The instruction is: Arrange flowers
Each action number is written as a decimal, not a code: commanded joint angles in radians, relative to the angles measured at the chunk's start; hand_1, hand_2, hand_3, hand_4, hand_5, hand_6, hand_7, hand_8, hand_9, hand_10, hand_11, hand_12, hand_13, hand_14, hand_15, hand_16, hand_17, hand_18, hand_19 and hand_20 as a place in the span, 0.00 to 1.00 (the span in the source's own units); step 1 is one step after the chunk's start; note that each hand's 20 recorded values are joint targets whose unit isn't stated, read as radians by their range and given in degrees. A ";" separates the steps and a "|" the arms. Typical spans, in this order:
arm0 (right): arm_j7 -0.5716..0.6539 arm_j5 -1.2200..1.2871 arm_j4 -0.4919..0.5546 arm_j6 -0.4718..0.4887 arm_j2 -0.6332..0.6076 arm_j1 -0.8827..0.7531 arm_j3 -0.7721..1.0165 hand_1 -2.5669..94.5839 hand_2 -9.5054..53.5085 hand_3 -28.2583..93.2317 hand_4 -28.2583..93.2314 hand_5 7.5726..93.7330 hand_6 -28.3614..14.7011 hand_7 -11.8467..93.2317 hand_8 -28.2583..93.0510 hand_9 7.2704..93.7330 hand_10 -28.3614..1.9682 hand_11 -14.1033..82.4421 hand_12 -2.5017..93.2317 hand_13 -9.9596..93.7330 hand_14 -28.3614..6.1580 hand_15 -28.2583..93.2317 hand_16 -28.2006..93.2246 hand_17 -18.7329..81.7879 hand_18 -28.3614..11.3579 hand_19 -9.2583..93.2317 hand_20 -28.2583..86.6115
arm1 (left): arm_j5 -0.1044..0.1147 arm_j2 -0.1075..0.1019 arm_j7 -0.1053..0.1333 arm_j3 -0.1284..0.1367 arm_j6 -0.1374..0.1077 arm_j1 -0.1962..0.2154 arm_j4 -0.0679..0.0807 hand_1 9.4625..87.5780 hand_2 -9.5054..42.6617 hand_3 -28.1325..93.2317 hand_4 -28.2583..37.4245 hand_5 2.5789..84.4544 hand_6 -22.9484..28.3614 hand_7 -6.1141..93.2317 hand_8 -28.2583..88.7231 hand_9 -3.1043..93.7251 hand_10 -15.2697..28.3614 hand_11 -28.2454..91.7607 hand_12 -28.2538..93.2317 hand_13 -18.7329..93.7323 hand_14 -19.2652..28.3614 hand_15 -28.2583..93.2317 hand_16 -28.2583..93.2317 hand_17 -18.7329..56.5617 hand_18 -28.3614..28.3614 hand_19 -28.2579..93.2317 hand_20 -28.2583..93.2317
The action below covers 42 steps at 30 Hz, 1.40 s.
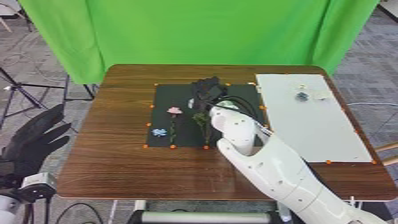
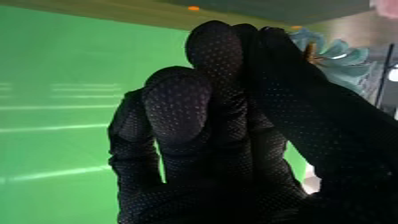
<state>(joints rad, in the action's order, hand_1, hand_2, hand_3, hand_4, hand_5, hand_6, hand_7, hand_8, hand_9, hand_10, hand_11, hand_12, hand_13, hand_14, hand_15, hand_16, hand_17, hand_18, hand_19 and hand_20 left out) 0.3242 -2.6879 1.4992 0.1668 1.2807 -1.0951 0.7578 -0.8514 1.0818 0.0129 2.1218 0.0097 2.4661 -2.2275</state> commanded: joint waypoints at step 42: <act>0.022 -0.027 0.020 0.106 -0.036 0.014 0.048 0.32 0.03 0.97 0.05 0.56 0.63 0.51 0.22 0.64 0.55 0.56 0.35 0.68 0.55 0.81 0.45 0.37 0.17 0.80 0.69 | -0.002 0.002 -0.010 0.012 0.010 0.009 0.004 0.17 0.13 0.81 0.00 0.23 0.46 0.27 0.15 0.22 0.54 0.35 0.37 0.29 0.65 0.40 0.26 0.11 0.84 0.55 0.29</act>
<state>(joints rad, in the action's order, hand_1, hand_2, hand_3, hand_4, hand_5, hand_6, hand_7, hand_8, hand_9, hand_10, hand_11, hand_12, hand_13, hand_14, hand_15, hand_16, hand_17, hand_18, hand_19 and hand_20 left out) 0.3264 -2.7381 1.4890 0.2629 1.2628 -1.1019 0.7682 -0.8512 1.0738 0.0065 2.1271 0.0150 2.4603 -2.2202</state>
